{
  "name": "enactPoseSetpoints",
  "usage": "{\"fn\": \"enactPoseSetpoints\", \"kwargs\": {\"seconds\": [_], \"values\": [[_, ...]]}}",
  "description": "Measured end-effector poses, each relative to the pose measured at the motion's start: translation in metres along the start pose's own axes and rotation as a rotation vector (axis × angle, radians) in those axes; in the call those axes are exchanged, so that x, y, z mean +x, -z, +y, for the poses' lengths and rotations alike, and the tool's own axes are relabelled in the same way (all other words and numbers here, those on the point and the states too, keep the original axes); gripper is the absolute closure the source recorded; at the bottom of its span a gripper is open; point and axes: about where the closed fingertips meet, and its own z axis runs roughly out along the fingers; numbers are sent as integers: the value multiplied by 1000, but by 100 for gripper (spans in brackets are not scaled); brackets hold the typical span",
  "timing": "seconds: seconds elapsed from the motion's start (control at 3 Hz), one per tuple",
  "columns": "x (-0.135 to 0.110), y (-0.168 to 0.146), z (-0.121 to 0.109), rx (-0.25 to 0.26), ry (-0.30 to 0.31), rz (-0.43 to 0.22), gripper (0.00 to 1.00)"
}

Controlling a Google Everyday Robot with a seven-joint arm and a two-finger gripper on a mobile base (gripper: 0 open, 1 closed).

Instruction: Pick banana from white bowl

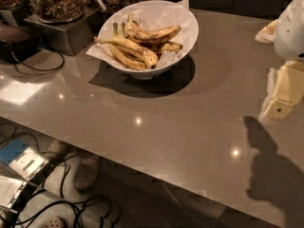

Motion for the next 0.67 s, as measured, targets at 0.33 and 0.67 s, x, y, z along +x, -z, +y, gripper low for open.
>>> {"fn": "enactPoseSetpoints", "kwargs": {"seconds": [0.33,0.67], "values": [[-5,1,-4,4,-5,-2,0],[-29,-9,-28,-39,-18,15,0]]}}
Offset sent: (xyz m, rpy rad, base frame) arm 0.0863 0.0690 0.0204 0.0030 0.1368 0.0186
